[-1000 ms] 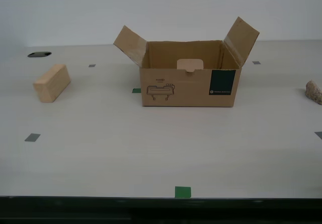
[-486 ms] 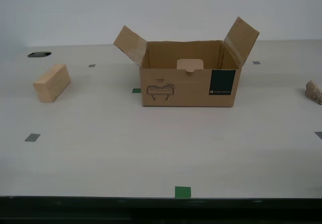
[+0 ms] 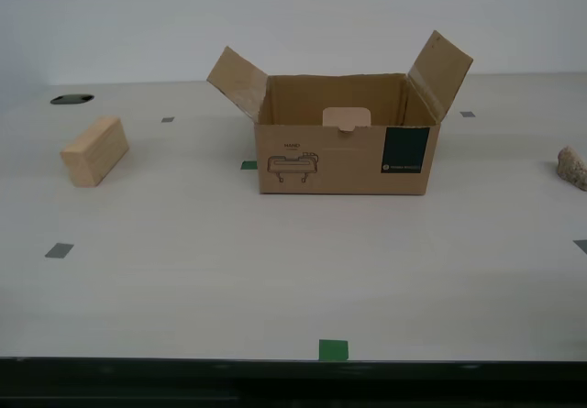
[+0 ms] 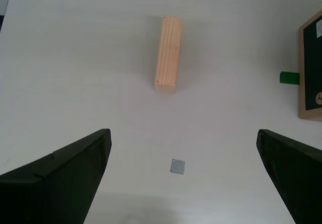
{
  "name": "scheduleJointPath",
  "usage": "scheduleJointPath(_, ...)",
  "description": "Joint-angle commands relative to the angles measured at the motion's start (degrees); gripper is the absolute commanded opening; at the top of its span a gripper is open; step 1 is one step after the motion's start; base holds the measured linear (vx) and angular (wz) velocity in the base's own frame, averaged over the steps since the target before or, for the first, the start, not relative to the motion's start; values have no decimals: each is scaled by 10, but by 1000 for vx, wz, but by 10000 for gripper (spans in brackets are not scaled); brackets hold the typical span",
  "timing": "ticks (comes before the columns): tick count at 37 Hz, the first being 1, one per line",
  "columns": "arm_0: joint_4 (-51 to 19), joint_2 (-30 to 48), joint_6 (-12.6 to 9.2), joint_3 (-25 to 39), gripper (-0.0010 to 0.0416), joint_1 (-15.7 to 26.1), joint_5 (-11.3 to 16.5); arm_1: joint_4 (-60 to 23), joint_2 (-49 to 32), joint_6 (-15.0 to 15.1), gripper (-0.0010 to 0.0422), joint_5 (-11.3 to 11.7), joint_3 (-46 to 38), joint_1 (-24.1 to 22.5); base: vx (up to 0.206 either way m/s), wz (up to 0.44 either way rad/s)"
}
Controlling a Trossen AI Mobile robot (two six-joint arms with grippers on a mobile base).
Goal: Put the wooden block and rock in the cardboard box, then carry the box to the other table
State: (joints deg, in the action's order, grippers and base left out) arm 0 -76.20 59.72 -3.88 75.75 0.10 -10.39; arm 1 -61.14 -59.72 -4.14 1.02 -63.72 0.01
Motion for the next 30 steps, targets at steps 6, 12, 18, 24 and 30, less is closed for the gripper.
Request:
scheduleJointPath(6, -12, 0, -2, 1, 394, 0, -2, -2, 0, 1, 398, -1, 0, 0, 0, 0)
scheduleJointPath(12, -39, 0, -3, 1, 394, 0, -2, -6, -2, 0, 398, -1, 0, 0, 0, 0)
scheduleJointPath(18, -57, 0, -7, 27, 390, -1, -2, -35, -39, 1, 398, -1, -19, 0, 0, 0)
scheduleJointPath(24, -59, 0, -13, 71, 381, -1, -2, -39, -82, 18, 398, -1, -45, 0, 0, 0)
scheduleJointPath(30, -88, 10, -20, 123, 370, -1, -2, -38, -119, 32, 398, -1, -74, 0, 0, 0)
